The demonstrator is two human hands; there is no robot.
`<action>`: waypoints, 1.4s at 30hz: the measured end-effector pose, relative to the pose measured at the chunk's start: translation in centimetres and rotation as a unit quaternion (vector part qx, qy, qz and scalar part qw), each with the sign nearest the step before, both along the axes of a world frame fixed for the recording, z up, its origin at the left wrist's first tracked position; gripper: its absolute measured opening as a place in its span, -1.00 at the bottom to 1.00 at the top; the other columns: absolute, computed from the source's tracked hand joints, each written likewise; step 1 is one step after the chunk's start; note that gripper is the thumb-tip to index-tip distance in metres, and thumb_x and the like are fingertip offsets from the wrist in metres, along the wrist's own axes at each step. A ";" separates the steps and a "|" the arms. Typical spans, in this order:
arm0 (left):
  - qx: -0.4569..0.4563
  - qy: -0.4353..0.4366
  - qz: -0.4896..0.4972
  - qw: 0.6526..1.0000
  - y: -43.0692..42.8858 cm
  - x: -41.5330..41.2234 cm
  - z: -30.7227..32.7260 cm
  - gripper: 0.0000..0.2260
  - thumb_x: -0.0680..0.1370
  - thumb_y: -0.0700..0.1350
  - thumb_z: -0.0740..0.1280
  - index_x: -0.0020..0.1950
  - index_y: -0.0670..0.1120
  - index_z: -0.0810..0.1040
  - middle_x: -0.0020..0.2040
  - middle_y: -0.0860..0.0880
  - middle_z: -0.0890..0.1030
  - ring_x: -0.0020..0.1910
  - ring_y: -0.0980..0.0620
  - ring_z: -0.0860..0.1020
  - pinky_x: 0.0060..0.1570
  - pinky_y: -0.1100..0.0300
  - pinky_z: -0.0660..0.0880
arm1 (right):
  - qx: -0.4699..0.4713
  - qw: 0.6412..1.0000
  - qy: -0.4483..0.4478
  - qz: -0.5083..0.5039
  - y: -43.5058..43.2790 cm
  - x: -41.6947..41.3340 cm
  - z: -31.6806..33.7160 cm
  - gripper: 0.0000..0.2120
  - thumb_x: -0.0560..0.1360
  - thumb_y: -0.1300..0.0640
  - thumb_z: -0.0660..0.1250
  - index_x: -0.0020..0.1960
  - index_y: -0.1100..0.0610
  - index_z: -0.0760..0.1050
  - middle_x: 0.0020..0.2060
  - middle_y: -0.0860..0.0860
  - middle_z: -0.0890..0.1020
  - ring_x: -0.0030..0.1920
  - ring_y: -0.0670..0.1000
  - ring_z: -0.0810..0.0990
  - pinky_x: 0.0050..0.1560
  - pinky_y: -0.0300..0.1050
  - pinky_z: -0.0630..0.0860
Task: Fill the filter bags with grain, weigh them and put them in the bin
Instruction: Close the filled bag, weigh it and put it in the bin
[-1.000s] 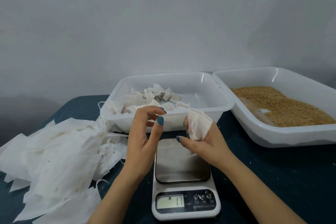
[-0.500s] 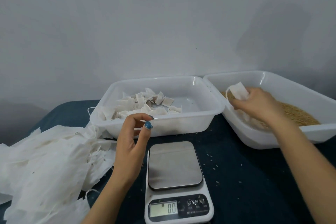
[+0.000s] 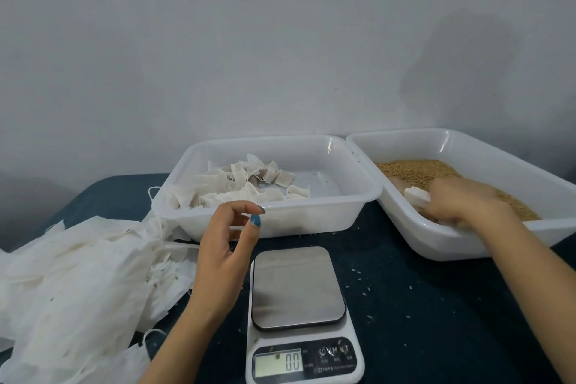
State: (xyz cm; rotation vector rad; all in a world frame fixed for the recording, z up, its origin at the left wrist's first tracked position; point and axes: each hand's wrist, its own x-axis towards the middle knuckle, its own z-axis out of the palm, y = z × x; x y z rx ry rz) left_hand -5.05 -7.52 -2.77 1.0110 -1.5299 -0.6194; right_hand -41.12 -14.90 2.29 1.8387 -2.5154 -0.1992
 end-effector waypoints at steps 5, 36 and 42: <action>-0.001 -0.001 0.002 1.000 0.0 0.0 0.0 -0.83 0.51 0.18 0.17 0.02 0.26 0.51 0.11 0.17 0.57 0.06 0.08 0.57 -0.04 0.42 0.46 | 0.000 1.000 0.005 0.000 0.1 0.0 -0.1 -0.72 0.48 -0.17 0.32 -0.21 0.03 0.45 -0.24 -0.03 0.60 -0.21 -0.01 0.56 -0.09 -0.09 0.52; 0.005 0.011 -0.017 1.000 0.2 -0.2 0.2 -0.83 0.51 0.21 0.18 -0.01 0.26 0.53 0.10 0.18 0.58 0.06 0.05 0.59 -0.04 0.32 0.51 | 0.007 0.999 0.039 -0.004 0.3 -1.1 0.1 -0.74 0.40 -0.19 0.34 -0.19 0.00 0.47 -0.22 -0.07 0.59 -0.22 -0.05 0.55 -0.31 -0.18 0.34; 0.005 0.015 -0.013 1.000 0.2 -0.1 0.2 -0.83 0.51 0.22 0.18 -0.02 0.26 0.53 0.10 0.17 0.58 0.06 0.05 0.58 -0.03 0.35 0.51 | 0.020 1.000 0.013 0.013 0.1 -1.9 -0.4 -0.69 0.40 -0.26 0.30 -0.19 -0.01 0.46 -0.20 -0.06 0.58 -0.19 -0.03 0.56 -0.21 -0.11 0.45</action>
